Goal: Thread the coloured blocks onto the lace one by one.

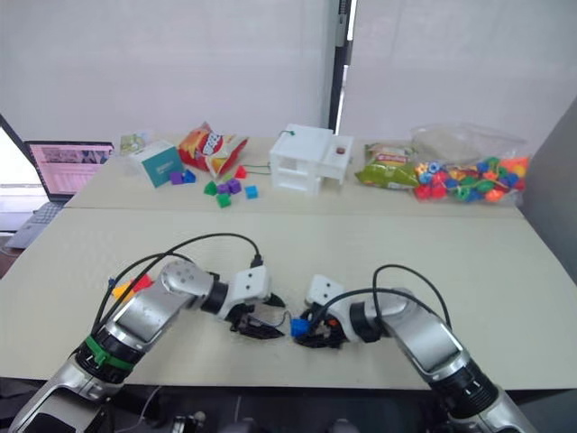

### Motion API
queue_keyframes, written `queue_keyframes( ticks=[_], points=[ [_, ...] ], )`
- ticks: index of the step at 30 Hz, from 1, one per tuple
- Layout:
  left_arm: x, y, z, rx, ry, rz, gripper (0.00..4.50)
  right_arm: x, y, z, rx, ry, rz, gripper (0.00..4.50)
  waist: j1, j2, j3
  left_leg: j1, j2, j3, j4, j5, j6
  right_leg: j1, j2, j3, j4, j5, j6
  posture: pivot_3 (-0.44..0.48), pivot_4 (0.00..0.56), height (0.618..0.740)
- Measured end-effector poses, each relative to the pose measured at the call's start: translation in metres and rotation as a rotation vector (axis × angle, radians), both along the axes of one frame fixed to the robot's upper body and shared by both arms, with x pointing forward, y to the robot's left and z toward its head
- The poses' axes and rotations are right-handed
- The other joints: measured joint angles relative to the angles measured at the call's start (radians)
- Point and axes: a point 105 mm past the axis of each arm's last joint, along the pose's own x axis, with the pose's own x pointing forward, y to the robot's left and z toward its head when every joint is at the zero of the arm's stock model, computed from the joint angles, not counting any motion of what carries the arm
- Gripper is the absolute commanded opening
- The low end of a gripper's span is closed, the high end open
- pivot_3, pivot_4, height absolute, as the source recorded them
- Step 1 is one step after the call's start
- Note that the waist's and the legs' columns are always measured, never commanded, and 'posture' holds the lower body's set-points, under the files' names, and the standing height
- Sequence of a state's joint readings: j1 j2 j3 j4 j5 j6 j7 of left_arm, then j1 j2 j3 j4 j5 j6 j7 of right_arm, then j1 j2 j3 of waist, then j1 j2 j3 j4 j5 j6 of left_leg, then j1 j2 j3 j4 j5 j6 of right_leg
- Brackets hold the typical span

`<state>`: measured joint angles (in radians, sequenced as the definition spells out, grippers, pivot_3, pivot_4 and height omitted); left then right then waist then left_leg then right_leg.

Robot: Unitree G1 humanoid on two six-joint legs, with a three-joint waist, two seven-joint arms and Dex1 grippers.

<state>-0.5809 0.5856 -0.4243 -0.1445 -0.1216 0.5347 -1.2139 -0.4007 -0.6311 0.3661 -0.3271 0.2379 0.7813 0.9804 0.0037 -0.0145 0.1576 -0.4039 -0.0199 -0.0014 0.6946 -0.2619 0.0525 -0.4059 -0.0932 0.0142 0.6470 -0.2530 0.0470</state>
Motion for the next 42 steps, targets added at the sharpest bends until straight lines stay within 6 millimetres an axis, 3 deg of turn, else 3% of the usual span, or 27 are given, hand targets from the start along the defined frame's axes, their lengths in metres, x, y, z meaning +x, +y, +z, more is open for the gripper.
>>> queue_keyframes(
  ticks=[2,7,16,23,28,34,40,42],
  points=[
    [0.001,0.003,0.000,0.011,-0.001,0.006,3.15,-0.002,-0.001,0.000,0.002,0.006,0.001,4.44,0.000,0.000,0.000,0.000,0.000,0.000,0.000,0.000,0.000,0.000,0.000,0.000,0.000,0.000,0.000,0.000,0.150,0.740],
    [0.004,0.001,0.009,0.011,-0.024,-0.010,3.15,0.000,-0.018,0.006,-0.017,-0.019,-0.073,4.44,0.011,0.000,0.000,-0.002,-0.001,0.000,0.001,0.000,0.000,0.000,-0.001,-0.001,0.000,0.000,0.000,0.000,0.150,0.740],
    [-0.007,-0.037,-0.002,0.008,-0.036,-0.119,3.15,-0.020,-0.058,0.018,-0.039,-0.037,-0.164,4.44,0.009,0.000,0.000,-0.002,0.000,0.000,0.000,-0.001,0.001,0.000,0.000,-0.001,-0.002,0.000,0.000,0.000,0.150,0.740],
    [0.003,-0.041,-0.020,0.088,-0.080,-0.104,3.15,-0.025,-0.059,0.017,-0.028,-0.030,-0.177,4.44,0.007,0.000,0.000,-0.002,0.000,0.001,0.001,-0.001,0.001,0.000,0.000,0.000,-0.001,0.000,0.000,0.000,0.150,0.740],
    [0.002,-0.042,-0.020,0.089,-0.103,-0.127,3.15,-0.024,-0.058,0.018,-0.032,-0.044,-0.192,4.44,0.009,0.000,0.000,-0.002,0.000,0.000,0.001,-0.001,0.001,0.000,0.000,0.000,-0.002,0.000,0.000,0.000,0.150,0.740],
    [0.001,-0.044,-0.021,0.086,-0.084,-0.141,1.32,-0.026,-0.052,0.013,-0.043,-0.037,-0.173,4.50,0.009,0.000,0.000,-0.002,0.000,0.001,0.001,-0.001,0.002,0.001,0.000,0.000,-0.002,0.000,0.000,0.000,0.150,0.740],
    [0.001,-0.044,-0.021,0.089,-0.096,-0.148,1.32,-0.022,-0.044,0.012,-0.045,-0.047,-0.138,4.50,0.008,0.000,0.000,-0.001,0.000,0.000,0.001,-0.001,0.002,0.001,0.000,0.000,-0.001,0.000,0.000,0.000,0.150,0.740],
    [0.001,-0.044,-0.021,0.088,-0.097,-0.151,1.32,-0.020,-0.040,0.010,-0.044,-0.053,-0.120,3.95,0.008,0.000,0.000,-0.001,0.000,0.000,0.001,-0.001,0.002,0.001,0.000,0.000,-0.001,0.000,0.000,0.000,0.150,0.740]
  ],
)
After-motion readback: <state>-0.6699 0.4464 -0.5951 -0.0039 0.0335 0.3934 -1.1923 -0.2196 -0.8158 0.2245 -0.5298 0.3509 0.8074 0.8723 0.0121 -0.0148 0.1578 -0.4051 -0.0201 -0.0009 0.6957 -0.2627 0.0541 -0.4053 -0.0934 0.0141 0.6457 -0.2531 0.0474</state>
